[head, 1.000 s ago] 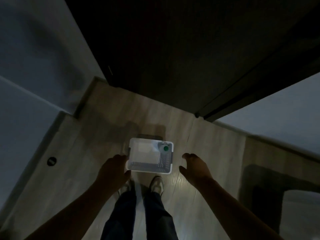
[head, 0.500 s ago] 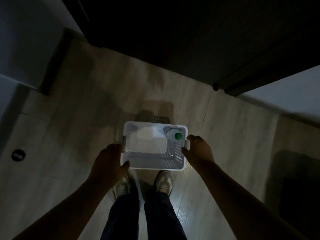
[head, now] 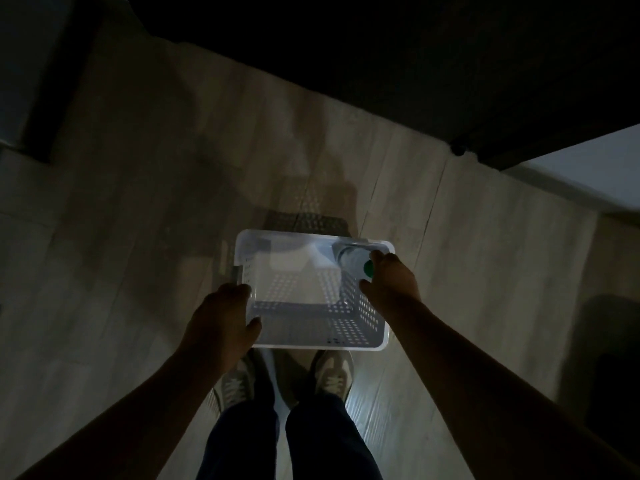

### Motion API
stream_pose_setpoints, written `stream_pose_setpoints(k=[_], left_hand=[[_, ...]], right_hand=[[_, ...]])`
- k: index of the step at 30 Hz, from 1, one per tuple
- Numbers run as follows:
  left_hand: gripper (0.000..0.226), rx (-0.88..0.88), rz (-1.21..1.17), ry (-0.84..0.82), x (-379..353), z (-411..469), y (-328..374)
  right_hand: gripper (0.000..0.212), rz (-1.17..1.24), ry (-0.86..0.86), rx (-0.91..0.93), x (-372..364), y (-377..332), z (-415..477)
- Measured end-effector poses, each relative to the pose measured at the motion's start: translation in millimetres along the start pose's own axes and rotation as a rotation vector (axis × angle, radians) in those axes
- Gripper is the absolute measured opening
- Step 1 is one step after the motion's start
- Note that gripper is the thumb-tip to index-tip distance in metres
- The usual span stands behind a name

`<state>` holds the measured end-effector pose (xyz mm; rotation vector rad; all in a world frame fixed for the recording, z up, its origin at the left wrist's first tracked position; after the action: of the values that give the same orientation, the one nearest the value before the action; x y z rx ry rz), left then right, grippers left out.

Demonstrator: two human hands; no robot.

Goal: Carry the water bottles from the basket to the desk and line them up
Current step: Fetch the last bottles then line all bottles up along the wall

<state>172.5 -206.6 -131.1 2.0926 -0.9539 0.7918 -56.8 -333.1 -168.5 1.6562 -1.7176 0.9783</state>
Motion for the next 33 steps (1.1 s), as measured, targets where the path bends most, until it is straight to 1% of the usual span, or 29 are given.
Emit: stream_pose_setpoints(k=[2, 4, 8, 13, 16, 20, 24, 27, 33], left_hand=[[0.046, 0.017, 0.008, -0.026, -6.0, 1.2, -4.1], [0.044, 0.025, 0.002, -0.046, -9.4, 2.1, -6.3], [0.042, -0.004, 0.018, -0.047, -4.7, 4.4, -6.0], [0.037, -0.022, 0.024, -0.061, 9.0, 0.3, -1.8], [0.036, -0.020, 0.042, -0.086, 22.1, -7.7, 7.5], [0.041, 0.003, 0.069, -0.127, 48.5, -26.5, 25.6], [0.039, -0.005, 0.024, -0.150, 89.0, -55.3, 49.4], [0.038, -0.050, 0.006, -0.108, 128.2, -82.3, 68.0], [0.042, -0.084, -0.029, -0.004, 217.7, -137.7, 97.3]], right_hand=[[0.054, 0.012, 0.011, 0.004, -2.1, -0.6, 4.5], [0.047, 0.040, 0.040, -0.003, 0.3, -0.4, 9.3], [0.038, 0.110, 0.076, -0.006, 7.3, -0.6, 11.6], [0.042, 0.093, 0.096, 0.064, 23.5, -7.5, -6.1], [0.040, 0.120, 0.105, 0.051, 42.7, -8.1, -25.3], [0.028, 0.179, 0.166, 0.047, 83.4, -20.5, -60.3], [0.030, 0.252, 0.251, 0.044, 139.0, -37.6, -103.6], [0.036, 0.310, 0.302, 0.060, 185.4, -51.2, -140.2], [0.032, 0.419, 0.434, 0.139, 289.9, -77.2, -215.2]])
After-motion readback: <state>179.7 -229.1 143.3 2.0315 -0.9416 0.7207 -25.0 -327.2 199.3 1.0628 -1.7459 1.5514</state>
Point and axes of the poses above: each hand's wrist, its own z-axis towards the middle knuckle, its own x-axis out of the back of the hand, y = z × x, the point moved 10 cm from there along z, towards the middle knuckle, and after that the axes turned 9 degrees about y, right-handed, at the moved point
